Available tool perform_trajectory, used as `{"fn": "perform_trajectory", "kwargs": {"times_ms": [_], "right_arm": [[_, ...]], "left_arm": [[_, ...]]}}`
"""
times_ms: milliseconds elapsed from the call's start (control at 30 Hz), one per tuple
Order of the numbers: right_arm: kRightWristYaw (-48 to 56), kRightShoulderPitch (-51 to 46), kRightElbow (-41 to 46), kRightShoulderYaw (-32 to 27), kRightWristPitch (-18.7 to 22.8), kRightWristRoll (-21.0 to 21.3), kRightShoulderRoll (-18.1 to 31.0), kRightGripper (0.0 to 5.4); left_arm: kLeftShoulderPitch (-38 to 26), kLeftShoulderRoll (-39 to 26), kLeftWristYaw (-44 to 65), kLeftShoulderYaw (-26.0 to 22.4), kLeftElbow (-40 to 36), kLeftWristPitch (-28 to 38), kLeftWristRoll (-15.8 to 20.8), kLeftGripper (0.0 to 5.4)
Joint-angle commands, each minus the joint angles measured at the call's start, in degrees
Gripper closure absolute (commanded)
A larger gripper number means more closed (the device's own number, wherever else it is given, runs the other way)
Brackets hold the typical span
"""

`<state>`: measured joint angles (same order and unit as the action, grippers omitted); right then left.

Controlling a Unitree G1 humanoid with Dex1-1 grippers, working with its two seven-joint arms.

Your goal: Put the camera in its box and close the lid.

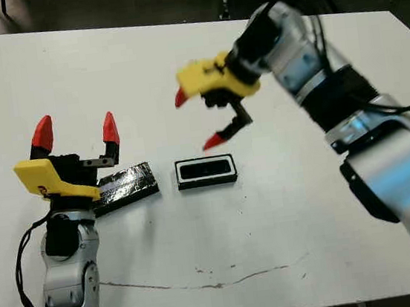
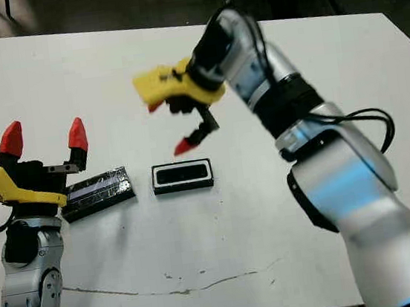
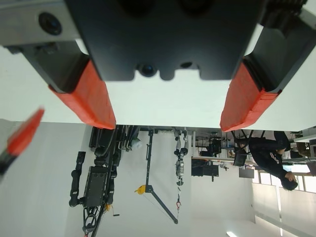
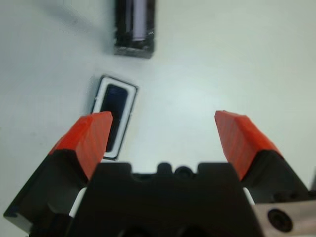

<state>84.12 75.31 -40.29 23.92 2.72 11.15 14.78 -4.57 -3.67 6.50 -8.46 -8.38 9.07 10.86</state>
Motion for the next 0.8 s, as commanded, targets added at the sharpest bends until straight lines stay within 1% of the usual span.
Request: {"fn": "perform_trajectory", "kwargs": {"times_ms": [33,100,133,167,233,300,367,467,567,633,733,800], "right_arm": [[-4.7,-2.5,4.2,-4.9,4.9,-2.3,3.8,0.01],[-8.5,-5.3,8.6,-7.6,10.3,-3.3,5.1,0.01],[-10.9,-7.3,11.4,-9.4,14.3,-4.1,5.6,0.10],[-13.0,-9.1,14.0,-11.0,17.5,-5.1,5.9,0.20],[-17.1,-13.3,18.8,-14.1,20.7,-7.1,6.7,0.41],[-21.6,-17.7,23.5,-16.7,21.9,-8.5,7.1,0.76],[-26.6,-22.4,27.6,-19.8,22.0,-10.2,6.6,1.09],[-33.1,-28.3,31.4,-23.8,20.6,-13.1,5.3,1.59],[-37.1,-32.4,31.9,-26.7,18.6,-16.2,4.6,2.09],[-39.4,-35.0,32.0,-27.9,16.2,-17.4,4.6,2.44],[-41.9,-38.1,31.8,-29.0,12.7,-18.5,4.9,2.94],[-43.7,-39.9,32.1,-29.4,11.5,-18.6,5.3,3.30]], "left_arm": [[0.5,-0.8,0.0,-0.5,-0.3,-0.5,0.0,0.00],[0.5,-1.0,0.0,-0.8,-0.5,-0.7,0.3,0.00],[0.5,-1.2,0.2,-1.0,-0.6,-0.8,0.4,0.00],[0.5,-1.3,0.3,-1.1,-0.8,-0.8,0.6,0.00],[0.7,-1.9,0.8,-1.2,-1.2,-1.0,0.5,0.00],[0.7,-2.3,0.8,-1.3,-1.6,-1.4,0.3,0.00],[0.8,-2.7,0.9,-1.4,-2.2,-2.1,0.2,0.00],[0.7,-3.5,1.5,-1.6,-3.0,-2.7,0.6,0.00],[0.6,-4.7,2.2,-2.0,-3.5,-3.1,0.7,0.00],[0.6,-6.1,2.9,-2.3,-4.0,-3.2,0.2,0.00],[1.1,-8.9,4.8,-2.9,-5.2,-4.5,0.4,0.00],[1.5,-11.9,7.5,-3.2,-6.0,-5.4,0.6,0.00]]}}
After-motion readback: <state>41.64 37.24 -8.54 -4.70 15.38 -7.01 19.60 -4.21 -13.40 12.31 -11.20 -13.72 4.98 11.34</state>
